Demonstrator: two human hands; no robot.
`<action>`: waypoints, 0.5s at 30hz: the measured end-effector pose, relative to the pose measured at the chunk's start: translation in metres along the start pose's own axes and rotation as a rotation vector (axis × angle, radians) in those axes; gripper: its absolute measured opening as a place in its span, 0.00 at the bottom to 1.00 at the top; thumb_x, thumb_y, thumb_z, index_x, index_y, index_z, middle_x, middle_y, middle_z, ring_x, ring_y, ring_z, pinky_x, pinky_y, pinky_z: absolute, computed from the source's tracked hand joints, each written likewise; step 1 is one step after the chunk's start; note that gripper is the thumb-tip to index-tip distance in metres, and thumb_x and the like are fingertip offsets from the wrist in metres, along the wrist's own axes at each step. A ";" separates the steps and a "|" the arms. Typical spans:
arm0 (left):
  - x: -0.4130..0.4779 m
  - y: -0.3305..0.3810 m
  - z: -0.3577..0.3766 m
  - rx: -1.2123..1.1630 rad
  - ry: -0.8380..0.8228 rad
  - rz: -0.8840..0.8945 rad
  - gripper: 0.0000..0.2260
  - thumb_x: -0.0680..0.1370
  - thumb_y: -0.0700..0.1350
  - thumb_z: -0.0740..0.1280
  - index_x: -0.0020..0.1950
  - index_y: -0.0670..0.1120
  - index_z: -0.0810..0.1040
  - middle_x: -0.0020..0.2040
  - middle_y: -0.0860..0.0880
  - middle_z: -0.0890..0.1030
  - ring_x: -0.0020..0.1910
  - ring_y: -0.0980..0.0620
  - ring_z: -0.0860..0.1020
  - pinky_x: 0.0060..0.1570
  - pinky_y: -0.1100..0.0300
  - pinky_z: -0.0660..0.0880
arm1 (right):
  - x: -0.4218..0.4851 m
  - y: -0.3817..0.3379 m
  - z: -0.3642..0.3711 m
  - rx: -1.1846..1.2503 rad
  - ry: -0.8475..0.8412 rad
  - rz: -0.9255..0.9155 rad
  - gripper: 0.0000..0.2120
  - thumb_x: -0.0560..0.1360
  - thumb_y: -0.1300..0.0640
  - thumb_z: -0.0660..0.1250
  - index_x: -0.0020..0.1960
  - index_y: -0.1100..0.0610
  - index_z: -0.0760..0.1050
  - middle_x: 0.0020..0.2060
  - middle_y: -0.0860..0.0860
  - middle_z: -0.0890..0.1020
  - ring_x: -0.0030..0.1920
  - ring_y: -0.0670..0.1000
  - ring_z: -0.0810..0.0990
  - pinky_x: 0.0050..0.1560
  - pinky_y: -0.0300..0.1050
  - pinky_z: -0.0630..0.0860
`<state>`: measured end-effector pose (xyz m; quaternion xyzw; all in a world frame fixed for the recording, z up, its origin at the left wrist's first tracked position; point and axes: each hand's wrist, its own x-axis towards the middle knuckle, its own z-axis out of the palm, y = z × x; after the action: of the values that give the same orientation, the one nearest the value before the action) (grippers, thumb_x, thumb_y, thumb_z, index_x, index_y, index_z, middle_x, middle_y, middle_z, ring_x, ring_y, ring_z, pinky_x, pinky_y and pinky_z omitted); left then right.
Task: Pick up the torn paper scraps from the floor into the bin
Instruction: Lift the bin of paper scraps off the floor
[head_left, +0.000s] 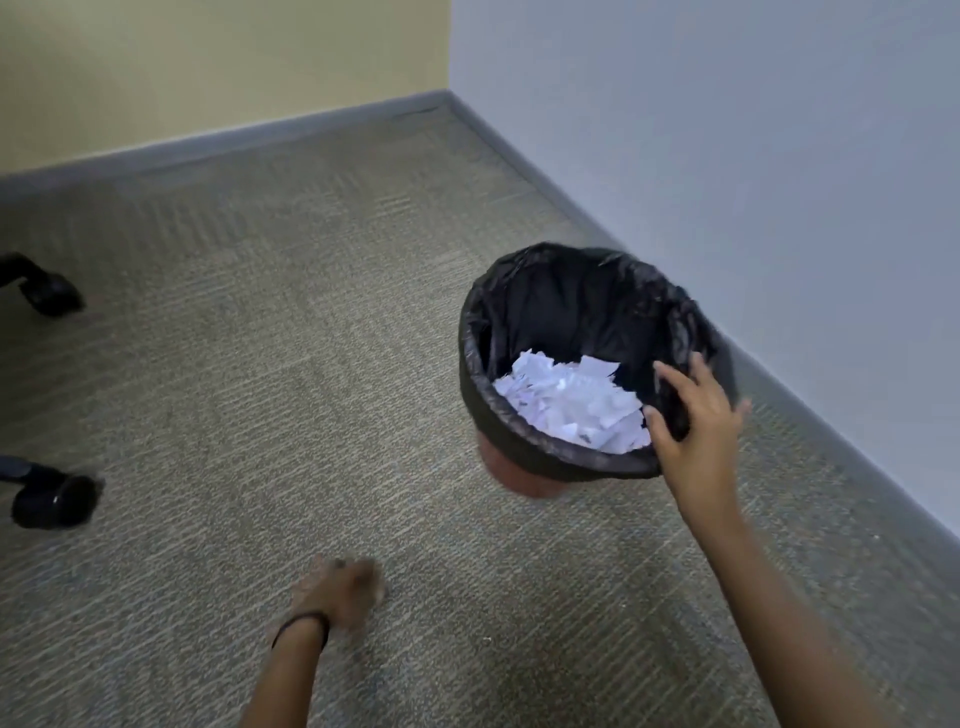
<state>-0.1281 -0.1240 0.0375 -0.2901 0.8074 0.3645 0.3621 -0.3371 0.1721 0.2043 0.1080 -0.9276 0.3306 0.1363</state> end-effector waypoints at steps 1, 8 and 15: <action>-0.008 0.024 -0.012 -0.176 0.044 0.080 0.34 0.74 0.64 0.62 0.72 0.43 0.66 0.73 0.41 0.66 0.70 0.42 0.67 0.68 0.51 0.66 | 0.000 0.003 -0.004 -0.039 0.042 0.091 0.28 0.72 0.64 0.68 0.69 0.53 0.67 0.73 0.59 0.61 0.74 0.55 0.58 0.72 0.59 0.46; -0.083 0.214 -0.066 -0.911 0.360 0.544 0.28 0.78 0.63 0.55 0.75 0.54 0.56 0.72 0.54 0.65 0.70 0.52 0.66 0.69 0.51 0.64 | -0.012 0.002 -0.021 0.476 -0.082 0.713 0.39 0.72 0.67 0.67 0.75 0.57 0.48 0.71 0.58 0.65 0.69 0.58 0.67 0.68 0.53 0.65; -0.103 0.232 -0.038 -0.424 0.534 0.565 0.37 0.78 0.37 0.63 0.77 0.52 0.41 0.65 0.46 0.74 0.45 0.56 0.77 0.44 0.61 0.72 | -0.046 0.017 -0.055 0.340 -0.242 0.842 0.32 0.74 0.67 0.64 0.72 0.59 0.50 0.65 0.59 0.69 0.62 0.62 0.71 0.52 0.52 0.74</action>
<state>-0.2536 -0.0021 0.2248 -0.2101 0.8276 0.5190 -0.0407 -0.2892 0.2257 0.2208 -0.2193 -0.8326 0.4895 -0.1385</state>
